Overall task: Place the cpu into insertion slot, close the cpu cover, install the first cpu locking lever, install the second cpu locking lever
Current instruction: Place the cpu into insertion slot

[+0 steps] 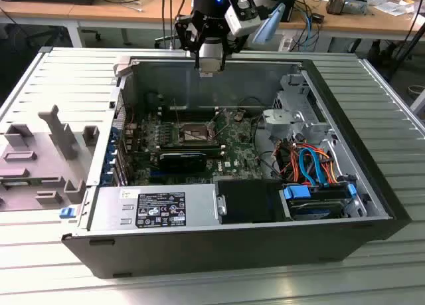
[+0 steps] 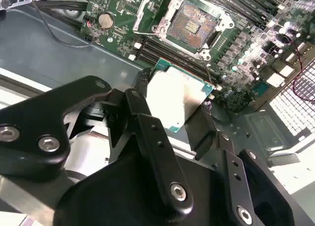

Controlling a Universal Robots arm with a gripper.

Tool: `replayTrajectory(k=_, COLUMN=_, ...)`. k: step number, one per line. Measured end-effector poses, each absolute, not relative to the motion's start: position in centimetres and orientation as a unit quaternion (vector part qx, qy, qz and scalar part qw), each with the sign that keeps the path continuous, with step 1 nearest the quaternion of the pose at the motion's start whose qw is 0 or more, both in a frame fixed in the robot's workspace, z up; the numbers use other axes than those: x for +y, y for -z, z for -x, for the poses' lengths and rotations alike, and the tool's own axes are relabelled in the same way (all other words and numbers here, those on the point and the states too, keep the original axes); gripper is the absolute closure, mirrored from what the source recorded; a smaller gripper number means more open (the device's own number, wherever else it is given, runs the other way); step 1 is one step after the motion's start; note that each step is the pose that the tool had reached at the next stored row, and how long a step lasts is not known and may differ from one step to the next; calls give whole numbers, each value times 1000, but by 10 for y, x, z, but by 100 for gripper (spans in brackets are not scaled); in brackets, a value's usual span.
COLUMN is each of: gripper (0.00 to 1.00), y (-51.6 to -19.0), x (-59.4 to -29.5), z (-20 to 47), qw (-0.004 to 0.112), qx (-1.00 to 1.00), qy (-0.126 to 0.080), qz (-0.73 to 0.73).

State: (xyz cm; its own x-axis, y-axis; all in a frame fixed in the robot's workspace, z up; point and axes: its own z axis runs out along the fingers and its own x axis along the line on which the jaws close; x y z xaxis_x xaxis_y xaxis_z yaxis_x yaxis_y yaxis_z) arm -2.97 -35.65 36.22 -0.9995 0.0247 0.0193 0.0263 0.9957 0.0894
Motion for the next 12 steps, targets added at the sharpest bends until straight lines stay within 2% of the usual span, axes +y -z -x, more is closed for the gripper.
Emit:
replayTrajectory(k=2, gripper=45, y=-354, x=-357, z=30, qw=9, qx=-999, qy=44, qz=13)
replayTrajectory(k=3, gripper=45, y=-337, x=-356, z=30, qw=9, qx=-999, qy=44, qz=13)
replayTrajectory(k=12, gripper=45, y=-335, x=-356, z=30, qw=9, qx=-999, qy=44, qz=13)
